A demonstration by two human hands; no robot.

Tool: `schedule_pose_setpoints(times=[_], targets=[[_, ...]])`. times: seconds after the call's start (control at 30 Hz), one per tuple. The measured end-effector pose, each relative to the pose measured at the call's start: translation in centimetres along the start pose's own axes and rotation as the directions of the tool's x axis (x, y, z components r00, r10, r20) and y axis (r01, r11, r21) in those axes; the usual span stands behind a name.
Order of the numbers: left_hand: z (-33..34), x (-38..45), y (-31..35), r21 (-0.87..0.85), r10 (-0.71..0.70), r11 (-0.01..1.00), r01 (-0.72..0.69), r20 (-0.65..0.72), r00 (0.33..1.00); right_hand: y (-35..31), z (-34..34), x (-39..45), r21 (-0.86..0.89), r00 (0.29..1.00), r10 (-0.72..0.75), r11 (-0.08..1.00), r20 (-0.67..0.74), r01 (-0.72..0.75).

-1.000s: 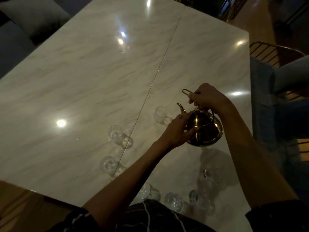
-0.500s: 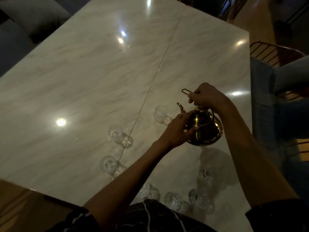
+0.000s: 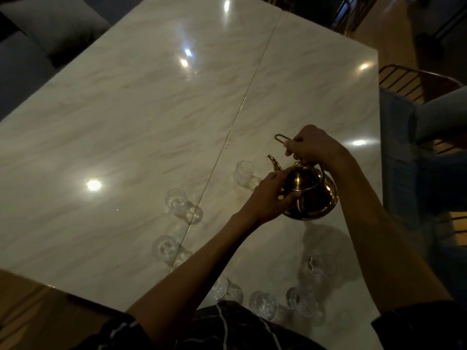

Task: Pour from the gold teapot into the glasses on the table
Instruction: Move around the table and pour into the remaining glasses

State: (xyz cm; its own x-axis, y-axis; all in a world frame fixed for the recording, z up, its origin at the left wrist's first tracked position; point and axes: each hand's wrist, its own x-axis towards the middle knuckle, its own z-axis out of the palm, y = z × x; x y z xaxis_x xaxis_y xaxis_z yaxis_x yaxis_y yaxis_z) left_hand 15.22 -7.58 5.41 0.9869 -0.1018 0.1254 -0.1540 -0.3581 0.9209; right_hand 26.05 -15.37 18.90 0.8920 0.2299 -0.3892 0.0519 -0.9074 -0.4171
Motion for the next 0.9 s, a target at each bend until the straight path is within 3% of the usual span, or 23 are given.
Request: schedule_pose_setpoints(times=[0.9], targets=[[0.19, 0.25, -0.21, 0.000, -0.012, 1.000, 0.012, -0.008, 1.000, -0.13, -0.04, 0.04, -0.008, 1.000, 0.017, 1.000, -0.003, -0.017]])
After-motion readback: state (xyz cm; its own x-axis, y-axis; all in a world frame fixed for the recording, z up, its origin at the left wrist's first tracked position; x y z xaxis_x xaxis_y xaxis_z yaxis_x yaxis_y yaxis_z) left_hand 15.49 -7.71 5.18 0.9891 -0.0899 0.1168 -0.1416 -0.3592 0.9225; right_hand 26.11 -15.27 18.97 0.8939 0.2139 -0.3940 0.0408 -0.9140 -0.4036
